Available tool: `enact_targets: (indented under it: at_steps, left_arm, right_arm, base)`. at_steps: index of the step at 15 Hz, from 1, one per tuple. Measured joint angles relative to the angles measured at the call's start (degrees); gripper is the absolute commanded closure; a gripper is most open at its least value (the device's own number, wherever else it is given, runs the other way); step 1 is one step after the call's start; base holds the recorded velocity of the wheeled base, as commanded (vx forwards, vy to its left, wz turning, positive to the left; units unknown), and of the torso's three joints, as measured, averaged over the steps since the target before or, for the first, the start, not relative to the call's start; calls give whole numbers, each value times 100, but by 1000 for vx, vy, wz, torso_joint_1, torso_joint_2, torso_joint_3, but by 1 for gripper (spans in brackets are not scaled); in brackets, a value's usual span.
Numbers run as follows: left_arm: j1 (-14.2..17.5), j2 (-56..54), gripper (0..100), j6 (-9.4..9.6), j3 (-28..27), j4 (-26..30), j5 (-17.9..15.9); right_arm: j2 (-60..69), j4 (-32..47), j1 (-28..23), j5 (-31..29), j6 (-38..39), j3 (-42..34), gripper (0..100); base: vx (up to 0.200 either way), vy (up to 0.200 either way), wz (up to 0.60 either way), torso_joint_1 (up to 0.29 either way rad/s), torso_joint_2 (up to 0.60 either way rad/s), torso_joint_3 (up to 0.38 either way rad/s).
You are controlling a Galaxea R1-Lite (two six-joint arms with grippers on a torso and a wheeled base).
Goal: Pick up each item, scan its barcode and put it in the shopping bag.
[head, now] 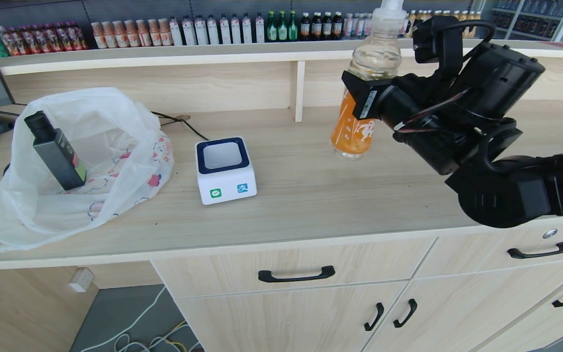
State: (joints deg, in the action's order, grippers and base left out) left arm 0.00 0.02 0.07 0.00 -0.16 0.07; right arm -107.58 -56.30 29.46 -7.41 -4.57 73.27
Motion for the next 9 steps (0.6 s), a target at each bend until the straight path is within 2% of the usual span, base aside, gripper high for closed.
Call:
enact_targets:
  at_steps: [3,9]
  left_arm:
    - [0,0,0,2,0,0,0]
    - [0,0,0,0,0,0,0]
  right_arm:
    - [734,-6,41,-24,-32,-830,100]
    - [2539,-66,121,-5,-7,-3005,100]
  base:
    - [0,0,0,0,0,0]
    - [0,0,0,0,0,0]
